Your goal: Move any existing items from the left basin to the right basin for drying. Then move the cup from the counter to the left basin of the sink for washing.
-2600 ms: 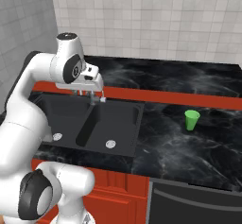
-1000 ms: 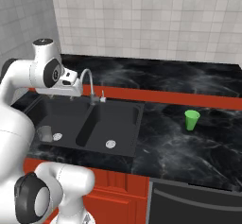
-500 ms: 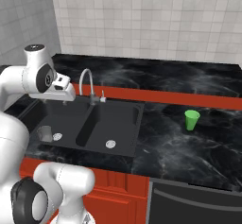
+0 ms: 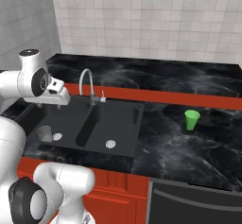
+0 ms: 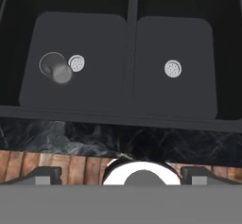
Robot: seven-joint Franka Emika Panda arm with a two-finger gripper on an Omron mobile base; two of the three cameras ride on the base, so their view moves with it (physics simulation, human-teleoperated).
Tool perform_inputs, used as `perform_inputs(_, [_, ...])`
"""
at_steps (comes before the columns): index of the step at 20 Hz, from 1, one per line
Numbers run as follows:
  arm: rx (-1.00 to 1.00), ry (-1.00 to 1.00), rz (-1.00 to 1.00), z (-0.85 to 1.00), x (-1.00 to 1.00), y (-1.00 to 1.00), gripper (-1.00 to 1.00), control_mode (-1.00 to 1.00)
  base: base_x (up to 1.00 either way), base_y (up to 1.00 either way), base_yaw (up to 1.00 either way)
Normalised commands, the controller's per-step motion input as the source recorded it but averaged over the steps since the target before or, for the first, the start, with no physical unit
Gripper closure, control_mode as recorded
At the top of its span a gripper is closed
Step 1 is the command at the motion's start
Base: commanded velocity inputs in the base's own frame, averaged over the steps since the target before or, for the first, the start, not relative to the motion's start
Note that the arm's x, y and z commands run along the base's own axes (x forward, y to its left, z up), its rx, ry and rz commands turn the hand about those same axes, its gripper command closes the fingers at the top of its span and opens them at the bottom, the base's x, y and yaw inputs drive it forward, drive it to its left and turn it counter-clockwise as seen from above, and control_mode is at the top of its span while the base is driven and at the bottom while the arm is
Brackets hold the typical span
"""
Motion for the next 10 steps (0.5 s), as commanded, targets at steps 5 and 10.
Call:
perform_inputs(5, [0.00,0.01,0.00,-0.18,-0.09,0.21,-1.00,-1.00,0.00,0.00,0.00])
perform_inputs(10, [0.00,0.03,0.00,-0.19,-0.02,0.24,-1.00,-1.00,0.00,0.00,0.00])
